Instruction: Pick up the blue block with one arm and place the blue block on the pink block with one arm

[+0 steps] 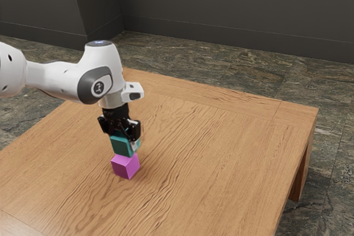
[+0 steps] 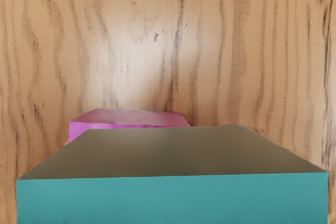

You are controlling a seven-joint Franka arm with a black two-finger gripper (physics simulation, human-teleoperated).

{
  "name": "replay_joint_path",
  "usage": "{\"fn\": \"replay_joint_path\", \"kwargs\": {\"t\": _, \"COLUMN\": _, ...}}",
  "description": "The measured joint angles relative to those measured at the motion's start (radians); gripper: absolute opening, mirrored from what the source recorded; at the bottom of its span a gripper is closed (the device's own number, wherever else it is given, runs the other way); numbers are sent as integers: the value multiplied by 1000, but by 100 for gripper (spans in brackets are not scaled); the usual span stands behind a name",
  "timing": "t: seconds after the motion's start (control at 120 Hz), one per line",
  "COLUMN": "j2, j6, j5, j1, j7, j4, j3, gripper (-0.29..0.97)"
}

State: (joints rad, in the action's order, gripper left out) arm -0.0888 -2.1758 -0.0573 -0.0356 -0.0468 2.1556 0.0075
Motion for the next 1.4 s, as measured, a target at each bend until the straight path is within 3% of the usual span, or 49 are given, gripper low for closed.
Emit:
{"fn": "replay_joint_path", "kwargs": {"t": 0.267, "j2": 40, "j6": 0, "j5": 12, "j1": 10, "j7": -28, "j4": 63, "j3": 13, "gripper": 36}}
{"fn": "replay_joint_path", "kwargs": {"t": 0.783, "j2": 11, "j6": -1, "j5": 57, "j1": 2, "j7": -55, "j4": 29, "j3": 13, "gripper": 36}}
{"fn": "replay_joint_path", "kwargs": {"t": 1.05, "j2": 16, "j6": 0, "j5": 55, "j1": -7, "j7": -51, "j4": 5, "j3": 12, "gripper": 58}}
{"fn": "replay_joint_path", "kwargs": {"t": 1.317, "j2": 187, "j6": 11, "j5": 63, "j1": -11, "j7": -59, "j4": -44, "j3": 12, "gripper": 65}}
{"fn": "replay_joint_path", "kwargs": {"t": 1.4, "j2": 231, "j6": 96, "j5": 57, "j1": -15, "j7": -148, "j4": -211, "j3": 10, "gripper": 66}}
